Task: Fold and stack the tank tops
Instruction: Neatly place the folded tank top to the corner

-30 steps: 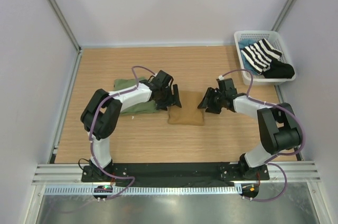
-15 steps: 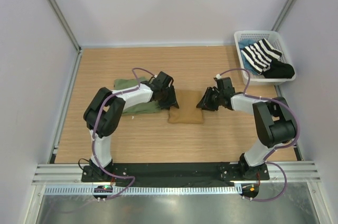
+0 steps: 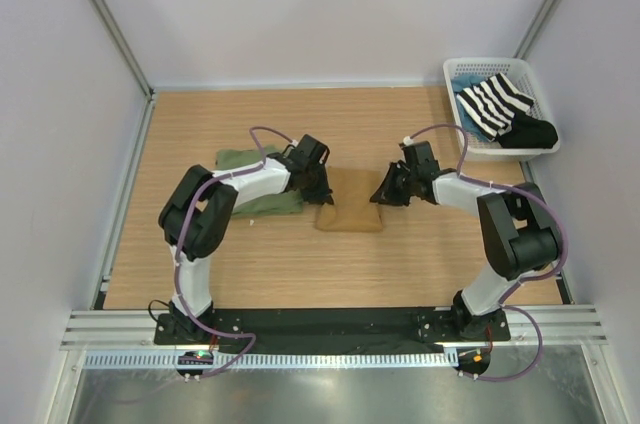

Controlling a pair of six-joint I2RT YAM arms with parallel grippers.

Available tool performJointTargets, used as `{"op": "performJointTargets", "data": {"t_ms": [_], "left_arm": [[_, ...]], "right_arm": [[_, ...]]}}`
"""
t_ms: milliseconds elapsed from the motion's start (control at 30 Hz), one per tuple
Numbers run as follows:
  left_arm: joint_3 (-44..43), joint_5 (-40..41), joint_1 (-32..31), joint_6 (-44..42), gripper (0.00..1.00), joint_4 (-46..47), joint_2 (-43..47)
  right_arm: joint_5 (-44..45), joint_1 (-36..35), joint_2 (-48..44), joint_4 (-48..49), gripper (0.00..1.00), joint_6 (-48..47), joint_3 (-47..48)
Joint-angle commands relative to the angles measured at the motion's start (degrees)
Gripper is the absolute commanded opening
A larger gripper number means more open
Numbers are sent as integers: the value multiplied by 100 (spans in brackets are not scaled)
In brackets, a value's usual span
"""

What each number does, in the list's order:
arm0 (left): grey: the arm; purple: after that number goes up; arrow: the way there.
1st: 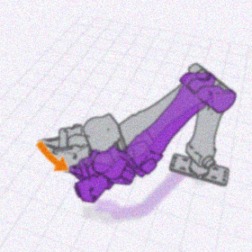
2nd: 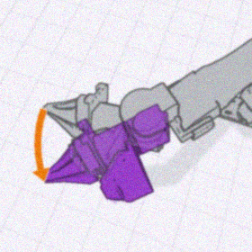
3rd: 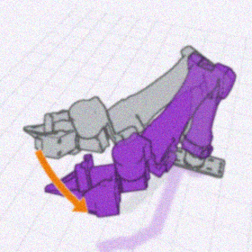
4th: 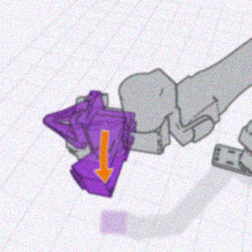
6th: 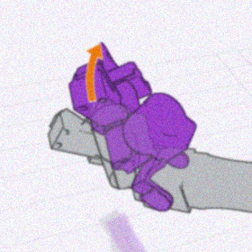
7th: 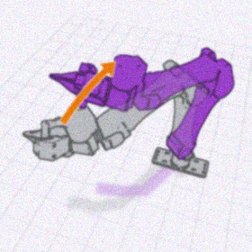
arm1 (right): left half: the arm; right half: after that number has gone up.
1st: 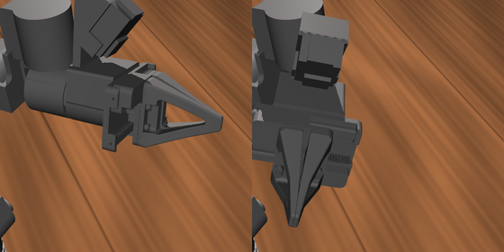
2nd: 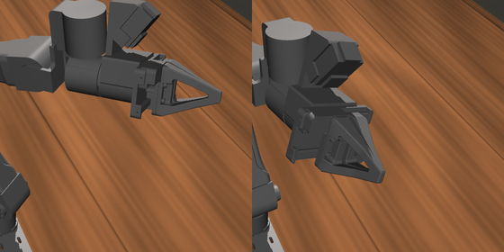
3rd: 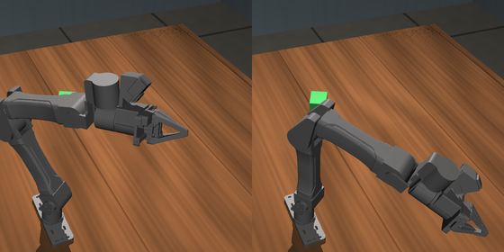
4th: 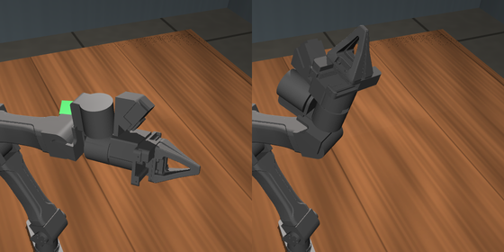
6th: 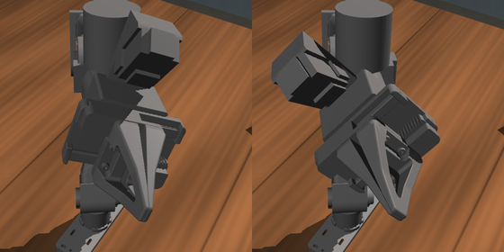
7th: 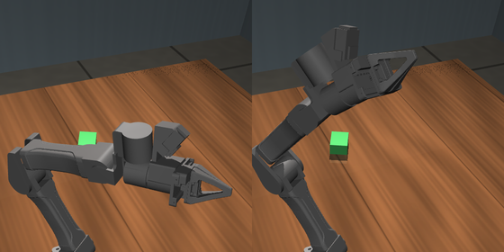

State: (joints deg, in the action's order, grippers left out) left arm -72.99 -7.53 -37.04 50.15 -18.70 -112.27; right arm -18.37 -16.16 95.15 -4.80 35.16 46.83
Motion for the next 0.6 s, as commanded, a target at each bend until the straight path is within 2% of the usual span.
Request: {"op": "performJointTargets", "data": {"t_ms": [0,333,567], "left_arm": [[-241,331,-5,-234,0,-265,372],[-1111,138,267,-629,0,-1161,1110],[-1384,-292,1030,-866,0,-1575,1427]], "right_arm": [[202,-246,-453,-284,1,-141,458],[9,-317,-788,-1049,1,-176,1539],[79,-677,-428,-1303,1,-70,2391]]}}
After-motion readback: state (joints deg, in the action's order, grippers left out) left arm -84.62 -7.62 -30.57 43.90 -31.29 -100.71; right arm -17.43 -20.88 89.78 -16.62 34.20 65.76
